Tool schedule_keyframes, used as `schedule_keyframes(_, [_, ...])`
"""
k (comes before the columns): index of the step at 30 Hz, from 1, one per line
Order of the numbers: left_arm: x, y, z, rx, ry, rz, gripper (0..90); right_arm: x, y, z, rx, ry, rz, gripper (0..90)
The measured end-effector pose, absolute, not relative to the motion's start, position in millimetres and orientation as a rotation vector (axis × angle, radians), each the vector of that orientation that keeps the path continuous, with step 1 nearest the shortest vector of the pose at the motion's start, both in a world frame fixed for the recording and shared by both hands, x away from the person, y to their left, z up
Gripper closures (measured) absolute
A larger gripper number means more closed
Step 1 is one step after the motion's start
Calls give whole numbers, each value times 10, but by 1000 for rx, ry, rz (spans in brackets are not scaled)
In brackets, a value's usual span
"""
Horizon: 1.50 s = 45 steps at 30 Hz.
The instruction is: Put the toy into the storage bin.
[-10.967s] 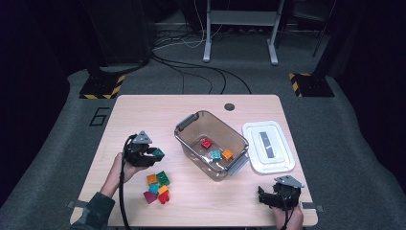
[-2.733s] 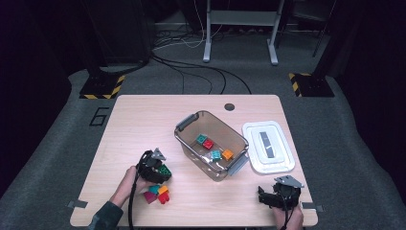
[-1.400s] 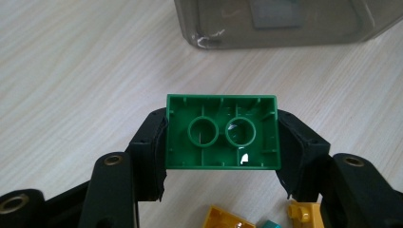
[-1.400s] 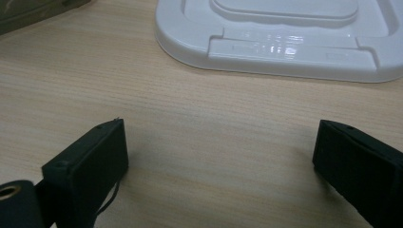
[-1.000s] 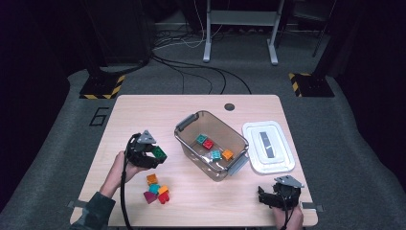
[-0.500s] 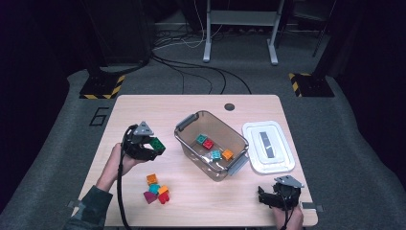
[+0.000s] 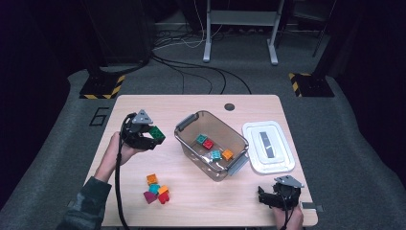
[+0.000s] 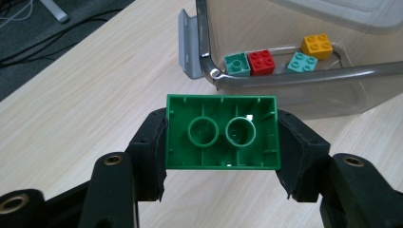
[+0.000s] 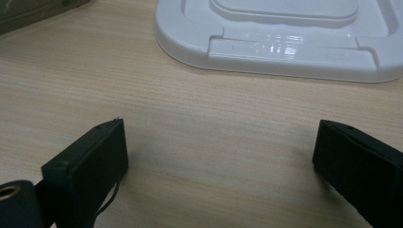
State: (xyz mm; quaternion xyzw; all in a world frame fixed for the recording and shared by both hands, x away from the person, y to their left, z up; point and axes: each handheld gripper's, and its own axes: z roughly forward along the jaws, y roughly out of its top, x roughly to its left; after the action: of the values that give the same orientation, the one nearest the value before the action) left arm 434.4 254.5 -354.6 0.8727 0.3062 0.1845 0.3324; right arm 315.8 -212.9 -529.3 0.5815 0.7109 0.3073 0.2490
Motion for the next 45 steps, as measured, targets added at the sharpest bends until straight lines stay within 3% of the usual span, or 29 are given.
schedule_keyframes(25, [4646,2165,-3280,2263,734,505,431,3158,-2129,-5293,1585,1936,837,35])
schedule_keyframes(45, [4868,1706,-3575,2300,706,436,430,3158,-2130,-5293,1585,1937,838,35])
